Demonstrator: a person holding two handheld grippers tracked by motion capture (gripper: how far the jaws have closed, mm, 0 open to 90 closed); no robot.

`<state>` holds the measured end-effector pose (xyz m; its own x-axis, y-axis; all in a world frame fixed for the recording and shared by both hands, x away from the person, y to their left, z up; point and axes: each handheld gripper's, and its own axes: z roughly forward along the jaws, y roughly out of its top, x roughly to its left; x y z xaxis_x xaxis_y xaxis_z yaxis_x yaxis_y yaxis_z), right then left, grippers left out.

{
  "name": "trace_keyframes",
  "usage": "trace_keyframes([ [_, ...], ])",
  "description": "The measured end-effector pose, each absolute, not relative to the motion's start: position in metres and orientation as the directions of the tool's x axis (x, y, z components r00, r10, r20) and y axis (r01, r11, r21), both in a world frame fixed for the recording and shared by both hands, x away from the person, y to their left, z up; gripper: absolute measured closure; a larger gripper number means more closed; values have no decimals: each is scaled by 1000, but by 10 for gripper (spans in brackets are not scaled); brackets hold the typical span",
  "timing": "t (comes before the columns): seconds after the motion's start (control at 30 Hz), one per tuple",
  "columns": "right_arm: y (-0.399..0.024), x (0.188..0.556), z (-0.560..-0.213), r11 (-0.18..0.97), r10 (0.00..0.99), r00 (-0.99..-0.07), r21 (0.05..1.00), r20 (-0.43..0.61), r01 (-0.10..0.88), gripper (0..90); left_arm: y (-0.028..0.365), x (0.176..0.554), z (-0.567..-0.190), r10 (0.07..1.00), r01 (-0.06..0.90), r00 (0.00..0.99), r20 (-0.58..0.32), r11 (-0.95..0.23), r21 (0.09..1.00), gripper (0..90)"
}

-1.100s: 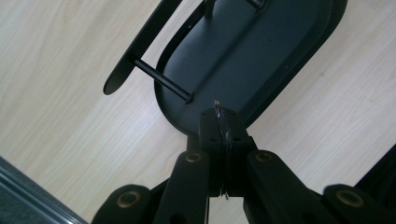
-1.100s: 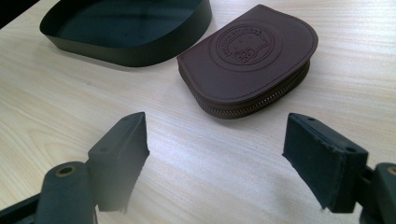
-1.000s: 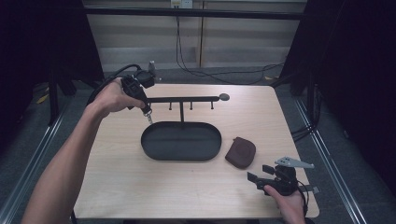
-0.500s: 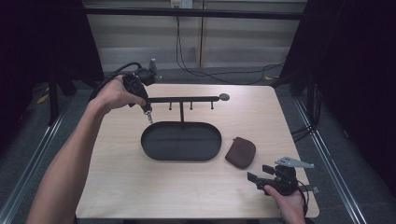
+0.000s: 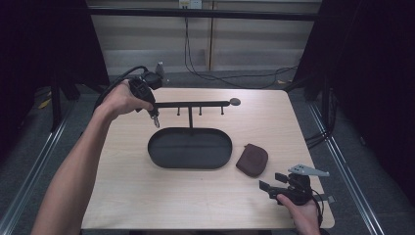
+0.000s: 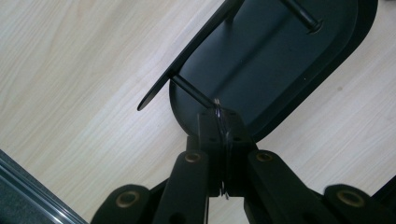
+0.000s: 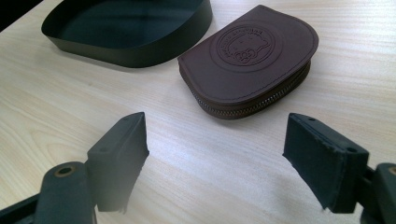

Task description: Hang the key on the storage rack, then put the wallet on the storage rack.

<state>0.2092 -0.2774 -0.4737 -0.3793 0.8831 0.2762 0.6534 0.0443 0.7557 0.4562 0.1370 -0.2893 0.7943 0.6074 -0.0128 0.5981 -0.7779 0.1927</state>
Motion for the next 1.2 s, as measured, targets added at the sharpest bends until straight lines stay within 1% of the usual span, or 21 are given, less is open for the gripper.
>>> trace_keyframes([
  [0.23,-276,211,-474,49,883,-380,751,276,659,213,142,454,-291,624,610,782,-14,-759,227,882],
  [0.47,-276,210,-474,45,884,-376,750,278,660,213,150,452,-294,642,625,766,-19,-739,251,820],
  [0.5,-276,210,-474,46,884,-377,750,277,659,213,151,452,-295,639,623,769,-15,-743,244,807],
  [0.57,-276,210,-474,47,884,-378,751,276,659,213,154,450,-296,657,637,753,-11,-725,262,759],
  [0.73,-276,209,-474,48,883,-379,752,275,657,213,161,443,-297,676,647,737,-29,-692,319,694],
  [0.77,-276,209,-474,48,883,-379,752,275,657,213,161,443,-297,676,647,737,-29,-692,319,688],
  [0.83,-276,209,-474,47,884,-379,752,275,657,213,164,441,-296,671,645,740,-46,-688,331,641],
  [0.93,-276,210,-474,49,883,-379,750,275,659,213,166,435,-298,665,637,744,-59,-680,362,603],
  [1.1,-276,210,-474,48,884,-378,751,275,659,213,166,428,-301,664,629,745,-58,-671,391,543],
  [1.13,-276,210,-474,47,885,-375,749,275,661,213,166,424,-302,664,626,745,-66,-662,411,529],
  [1.17,-276,210,-474,47,885,-375,749,275,660,213,166,424,-302,664,626,745,-66,-662,411,514],
  [1.2,-276,210,-474,48,885,-376,750,275,660,213,166,419,-304,674,627,736,-62,-643,440,503],
])
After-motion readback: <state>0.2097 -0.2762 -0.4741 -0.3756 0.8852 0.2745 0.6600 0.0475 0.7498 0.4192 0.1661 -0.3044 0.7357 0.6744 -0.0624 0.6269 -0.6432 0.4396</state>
